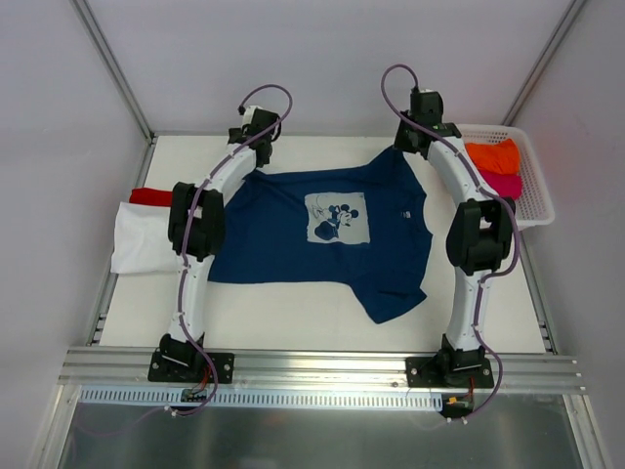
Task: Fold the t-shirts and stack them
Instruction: Flatten the tshirt out
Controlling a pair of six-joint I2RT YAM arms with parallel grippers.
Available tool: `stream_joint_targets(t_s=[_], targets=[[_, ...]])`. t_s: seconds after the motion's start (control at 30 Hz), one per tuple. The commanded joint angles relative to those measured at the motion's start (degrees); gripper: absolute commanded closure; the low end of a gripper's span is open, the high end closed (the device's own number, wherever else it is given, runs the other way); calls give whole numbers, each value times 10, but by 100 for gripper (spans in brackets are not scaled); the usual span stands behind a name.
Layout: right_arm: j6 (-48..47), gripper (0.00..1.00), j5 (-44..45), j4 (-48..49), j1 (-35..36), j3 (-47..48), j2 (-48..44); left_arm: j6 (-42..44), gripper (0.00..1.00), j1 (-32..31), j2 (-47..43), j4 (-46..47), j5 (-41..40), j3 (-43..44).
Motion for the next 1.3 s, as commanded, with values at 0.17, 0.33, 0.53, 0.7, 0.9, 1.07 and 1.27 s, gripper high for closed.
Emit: stream_joint_targets(t_s=[0.17, 0.33, 0.53, 0.7, 0.9, 1.07, 1.27], targets=[[-5, 100, 123, 100, -5, 97, 28, 34, 43, 10, 46, 8, -39, 181], [-3, 69, 76, 89, -21, 268, 140, 33, 43, 22, 73, 8, 2, 252], [11, 2, -21, 144, -50, 229, 138, 16, 43, 24, 22, 18, 84, 204], [23, 2, -96, 283, -50, 9, -34, -26, 49, 13, -99, 24, 111, 97], [-16, 8, -101, 128, 31, -72, -194, -101, 89, -62, -274, 25, 78, -146], [-14, 100, 10, 88, 112, -232, -331, -157, 100, -121, -383, 25, 48, -317], [80, 99, -1, 55, 149, -439, -445, -203, 100, -137, -450, 24, 89, -462]])
